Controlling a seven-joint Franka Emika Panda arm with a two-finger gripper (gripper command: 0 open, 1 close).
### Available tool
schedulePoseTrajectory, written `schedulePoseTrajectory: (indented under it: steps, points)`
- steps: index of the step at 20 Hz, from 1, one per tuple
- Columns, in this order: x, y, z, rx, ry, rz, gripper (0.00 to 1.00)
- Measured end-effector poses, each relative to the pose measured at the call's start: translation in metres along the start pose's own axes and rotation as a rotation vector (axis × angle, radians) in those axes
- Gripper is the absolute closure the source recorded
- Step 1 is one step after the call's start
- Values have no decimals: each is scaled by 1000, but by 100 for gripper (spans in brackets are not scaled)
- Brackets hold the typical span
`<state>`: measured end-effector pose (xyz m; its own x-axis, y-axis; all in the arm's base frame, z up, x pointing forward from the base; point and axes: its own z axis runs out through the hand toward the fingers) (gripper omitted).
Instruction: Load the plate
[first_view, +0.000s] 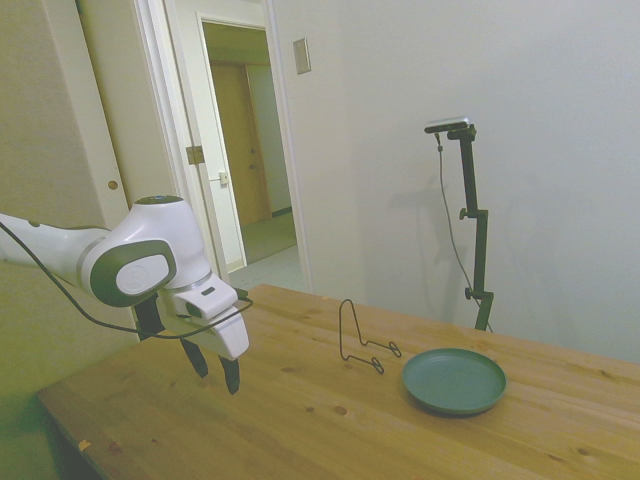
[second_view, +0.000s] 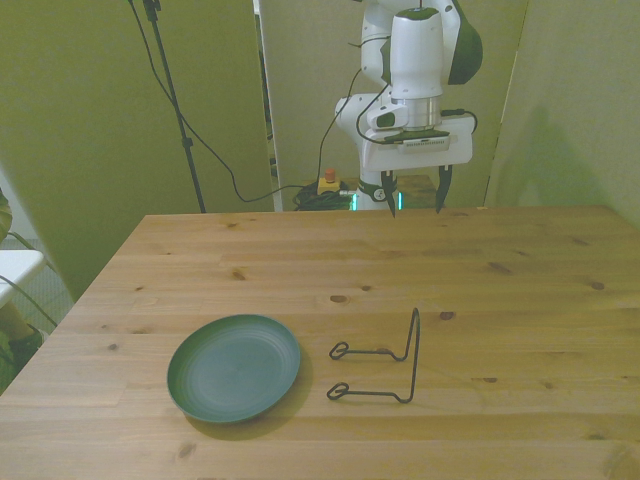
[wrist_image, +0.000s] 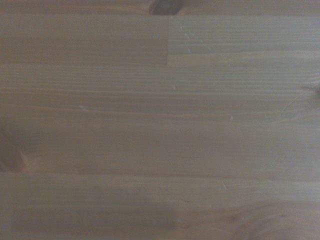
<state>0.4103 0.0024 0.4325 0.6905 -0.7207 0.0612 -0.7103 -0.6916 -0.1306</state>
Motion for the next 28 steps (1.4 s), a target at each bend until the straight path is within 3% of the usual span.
schedulePoseTrajectory:
  steps: [10,17,23,28]
  points:
    - [12,6,-7,9,13,15,0]
    - [83,38,-26,-12,68,37,0]
    - [152,96,-20,-51,82,74,0]
    - [167,93,-20,-51,93,67,0]
